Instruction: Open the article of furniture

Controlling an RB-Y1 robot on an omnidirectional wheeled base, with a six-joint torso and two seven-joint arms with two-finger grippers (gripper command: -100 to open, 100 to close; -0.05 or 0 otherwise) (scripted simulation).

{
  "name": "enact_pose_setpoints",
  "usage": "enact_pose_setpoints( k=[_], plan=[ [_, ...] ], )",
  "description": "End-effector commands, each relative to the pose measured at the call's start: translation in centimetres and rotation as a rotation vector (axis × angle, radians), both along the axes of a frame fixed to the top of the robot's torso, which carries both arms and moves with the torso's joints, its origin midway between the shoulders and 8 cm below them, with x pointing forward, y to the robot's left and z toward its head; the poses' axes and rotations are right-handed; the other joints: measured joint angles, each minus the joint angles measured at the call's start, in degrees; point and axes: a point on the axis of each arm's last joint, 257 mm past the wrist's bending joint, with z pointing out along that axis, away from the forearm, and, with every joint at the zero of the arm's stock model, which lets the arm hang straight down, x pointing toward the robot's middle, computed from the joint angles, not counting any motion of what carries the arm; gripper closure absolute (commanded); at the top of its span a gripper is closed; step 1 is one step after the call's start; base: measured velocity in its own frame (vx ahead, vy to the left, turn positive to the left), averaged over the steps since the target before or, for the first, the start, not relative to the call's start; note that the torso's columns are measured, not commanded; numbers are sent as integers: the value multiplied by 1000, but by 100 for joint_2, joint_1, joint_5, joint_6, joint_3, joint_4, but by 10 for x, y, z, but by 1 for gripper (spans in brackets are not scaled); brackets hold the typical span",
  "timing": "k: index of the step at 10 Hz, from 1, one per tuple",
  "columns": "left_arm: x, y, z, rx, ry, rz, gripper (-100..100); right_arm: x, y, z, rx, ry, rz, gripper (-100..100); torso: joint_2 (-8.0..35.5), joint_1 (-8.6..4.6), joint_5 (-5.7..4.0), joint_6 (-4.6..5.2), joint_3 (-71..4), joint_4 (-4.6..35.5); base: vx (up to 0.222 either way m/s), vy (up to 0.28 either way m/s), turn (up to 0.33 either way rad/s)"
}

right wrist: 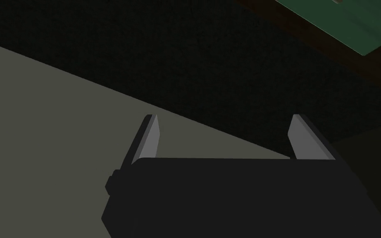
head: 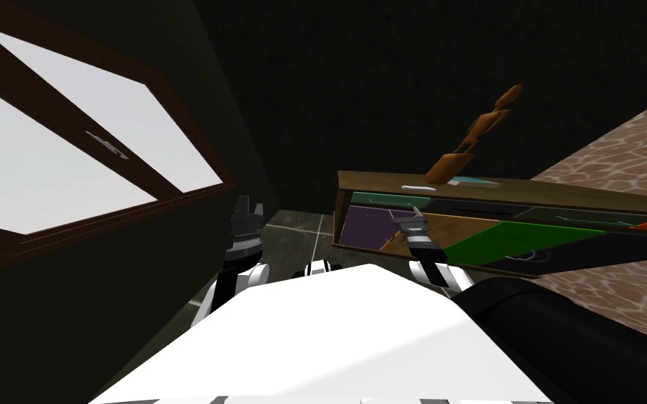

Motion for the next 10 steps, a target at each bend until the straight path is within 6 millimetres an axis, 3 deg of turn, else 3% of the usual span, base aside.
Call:
enact_pose_setpoints(
  k=[1,10],
  plan=[
    [0,0,0,0,0,0,0,-6,-14,-7,-90,47,-77,-100,-1,0,-1,-5,0,0,12,12,150],
    [0,0,0,0,0,0,0,-28,-60,-28,-366,222,-312,-100,1,0,-1,-5,1,0,12,16,151]
  ],
)
